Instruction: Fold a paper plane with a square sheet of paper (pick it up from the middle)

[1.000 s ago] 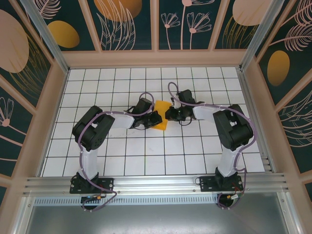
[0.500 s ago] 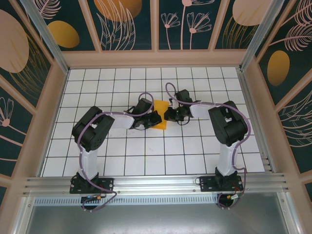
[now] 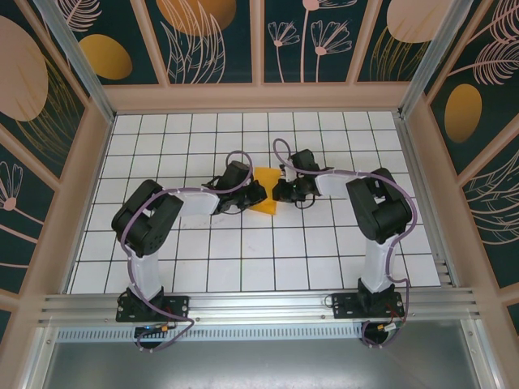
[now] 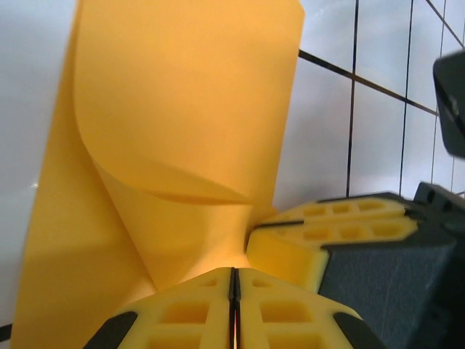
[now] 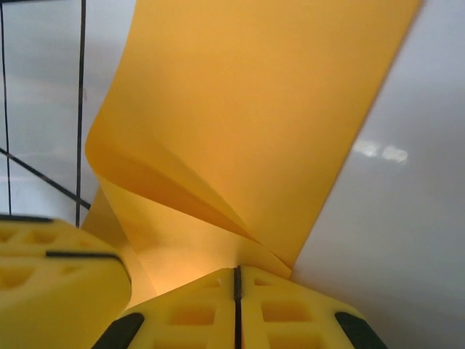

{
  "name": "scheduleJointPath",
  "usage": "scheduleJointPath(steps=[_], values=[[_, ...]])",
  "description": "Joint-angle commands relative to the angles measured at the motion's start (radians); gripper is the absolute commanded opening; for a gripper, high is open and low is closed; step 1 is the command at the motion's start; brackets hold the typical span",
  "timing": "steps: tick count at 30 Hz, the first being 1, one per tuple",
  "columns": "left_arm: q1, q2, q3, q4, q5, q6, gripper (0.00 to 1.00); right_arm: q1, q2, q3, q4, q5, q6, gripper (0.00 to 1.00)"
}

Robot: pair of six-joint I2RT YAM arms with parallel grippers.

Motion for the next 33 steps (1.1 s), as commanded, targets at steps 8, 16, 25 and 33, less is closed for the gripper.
scheduleJointPath(steps=[8,16,25,33], values=[[0.007,-0.145,-0.149,0.058,-0.051,0.007,0.13,0.059,-0.065,-0.077,-0.032,-0.015,-0.009,0.1],[0.007,-0.076,-0.103,0.075,0.038,0.031,0.12,0.059,-0.059,-0.07,-0.033,-0.012,-0.016,0.1],[0.007,-0.006,-0.03,-0.015,-0.006,0.057,0.12,0.059,-0.057,-0.049,-0.036,-0.011,-0.012,0.1],[0.007,0.013,-0.029,-0.07,-0.055,0.055,0.11,0.052,-0.073,-0.033,-0.016,-0.008,0.024,0.11]])
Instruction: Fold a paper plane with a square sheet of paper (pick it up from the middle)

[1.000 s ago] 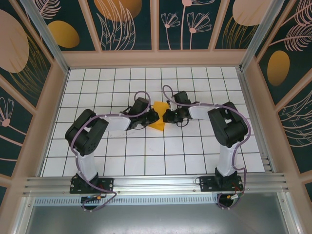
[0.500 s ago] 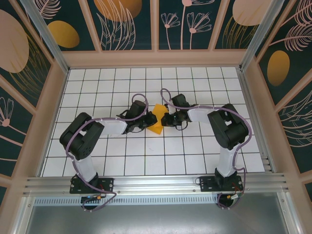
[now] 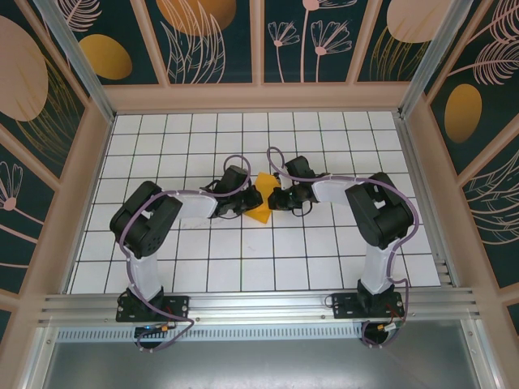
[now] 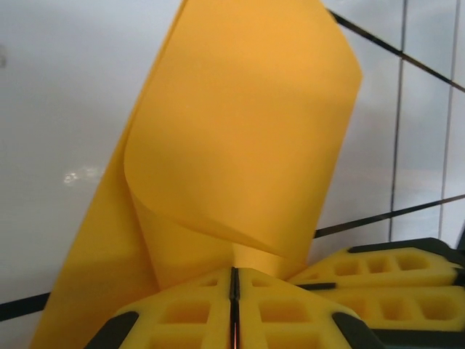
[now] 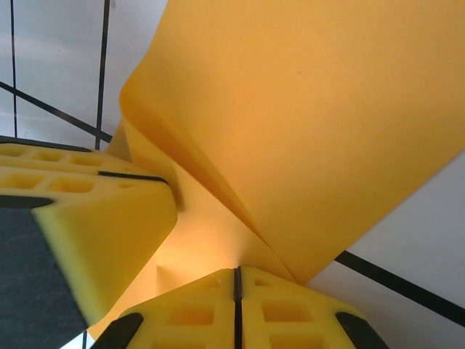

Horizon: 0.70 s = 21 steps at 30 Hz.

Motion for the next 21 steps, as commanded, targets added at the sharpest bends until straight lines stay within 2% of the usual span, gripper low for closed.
scheduleJointPath(steps=[1,9,21], values=[[0.007,0.025,0.02,-0.058,-0.036,0.017,0.11,-0.008,-0.038,0.021,-0.007,0.005,0.028,0.12],[0.008,0.01,0.009,-0.055,-0.061,0.004,0.11,-0.033,-0.075,-0.004,0.022,0.036,0.068,0.22],[0.007,-0.006,-0.02,-0.029,-0.069,-0.023,0.11,-0.034,-0.022,0.019,-0.002,-0.001,0.043,0.27]])
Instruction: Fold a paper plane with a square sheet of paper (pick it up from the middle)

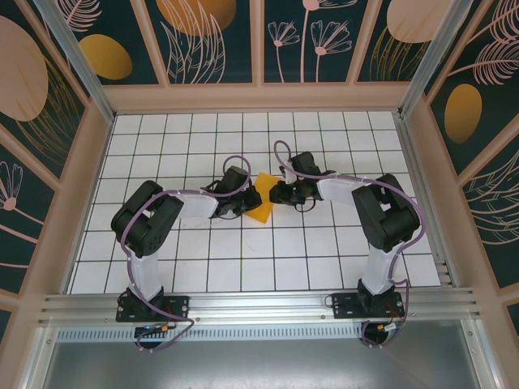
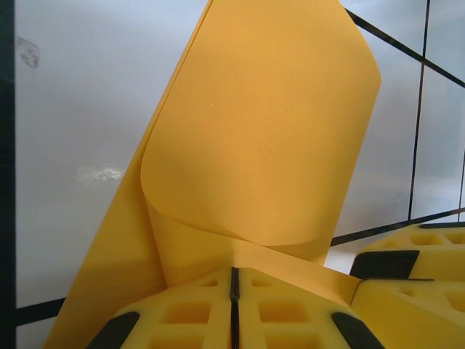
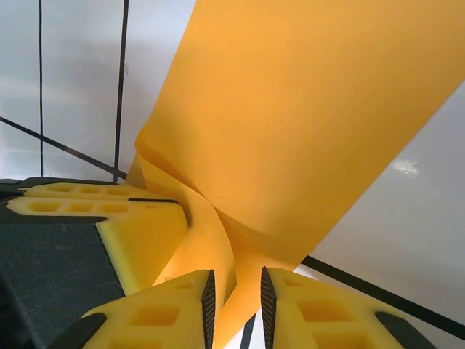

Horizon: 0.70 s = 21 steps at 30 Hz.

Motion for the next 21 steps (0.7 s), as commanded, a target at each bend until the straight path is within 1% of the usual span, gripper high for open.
scheduleJointPath(steps=[1,4,6,12,14,21], values=[[0.007,-0.014,-0.023,-0.022,-0.044,-0.015,0.11,-0.002,0.023,0.019,-0.011,-0.032,-0.012,0.27],[0.008,-0.015,-0.024,-0.019,-0.042,-0.016,0.11,-0.002,0.032,0.021,-0.005,-0.049,-0.013,0.23],[0.007,-0.018,-0.026,-0.018,-0.039,-0.016,0.11,-0.001,0.038,0.025,-0.005,-0.048,-0.013,0.19],[0.007,-0.04,-0.027,-0.018,-0.029,-0.009,0.11,-0.003,0.055,0.031,-0.007,-0.039,-0.014,0.12],[0.008,-0.053,-0.029,-0.005,-0.013,0.001,0.12,-0.005,0.058,0.031,-0.007,-0.032,-0.015,0.11],[0.007,-0.075,-0.04,0.091,0.099,0.026,0.16,-0.003,0.076,0.032,-0.01,-0.012,-0.023,0.1]])
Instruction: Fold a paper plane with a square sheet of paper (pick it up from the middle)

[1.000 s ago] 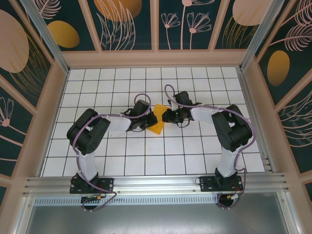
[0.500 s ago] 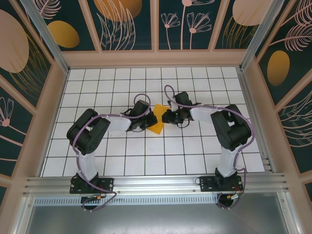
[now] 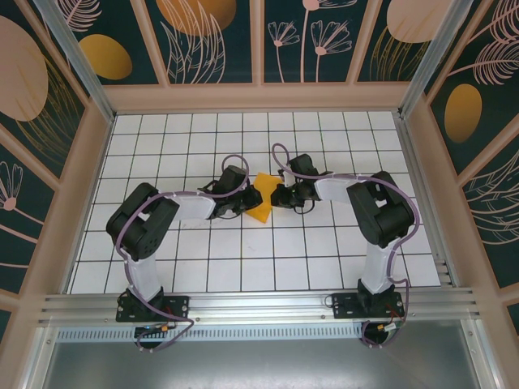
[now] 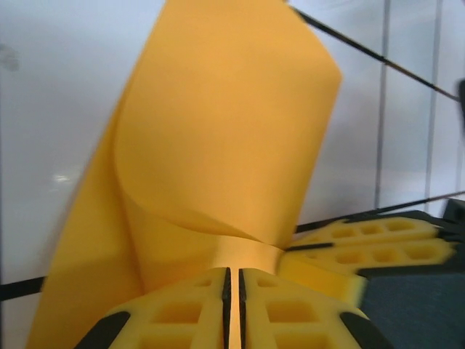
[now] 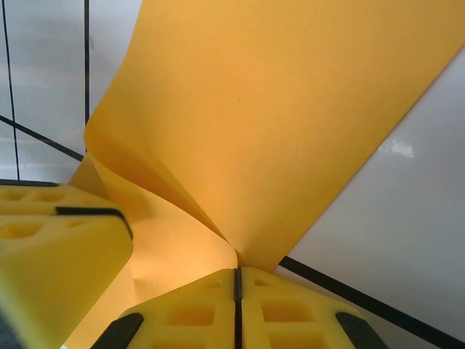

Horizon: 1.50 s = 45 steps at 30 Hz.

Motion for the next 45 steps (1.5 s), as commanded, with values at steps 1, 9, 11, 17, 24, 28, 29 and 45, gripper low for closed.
scheduleJointPath(steps=[1,9,11,17,24,28,29,45], values=[[0.006,-0.026,-0.014,0.061,0.065,0.027,0.16,-0.003,0.026,0.026,-0.008,0.013,-0.016,0.1],[0.006,0.031,0.039,-0.059,-0.007,0.04,0.16,-0.003,0.029,0.026,-0.017,0.025,-0.027,0.1],[0.006,0.041,0.042,-0.081,-0.025,0.036,0.15,-0.003,0.03,0.026,-0.018,0.027,-0.029,0.1],[0.006,0.063,0.042,-0.123,-0.065,0.02,0.14,-0.004,0.034,0.028,-0.024,0.032,-0.033,0.1],[0.005,0.068,0.021,-0.152,-0.106,-0.022,0.1,-0.002,0.024,0.05,-0.026,0.037,-0.011,0.12],[0.004,0.075,0.002,-0.161,-0.128,-0.047,0.09,-0.006,-0.024,0.069,-0.027,0.083,0.029,0.19],[0.004,0.078,0.001,-0.166,-0.136,-0.053,0.08,-0.008,-0.041,0.067,-0.025,0.102,0.042,0.2],[-0.005,0.091,-0.003,-0.184,-0.171,-0.055,0.07,0.08,-0.188,-0.128,0.066,-0.05,0.157,0.12]])
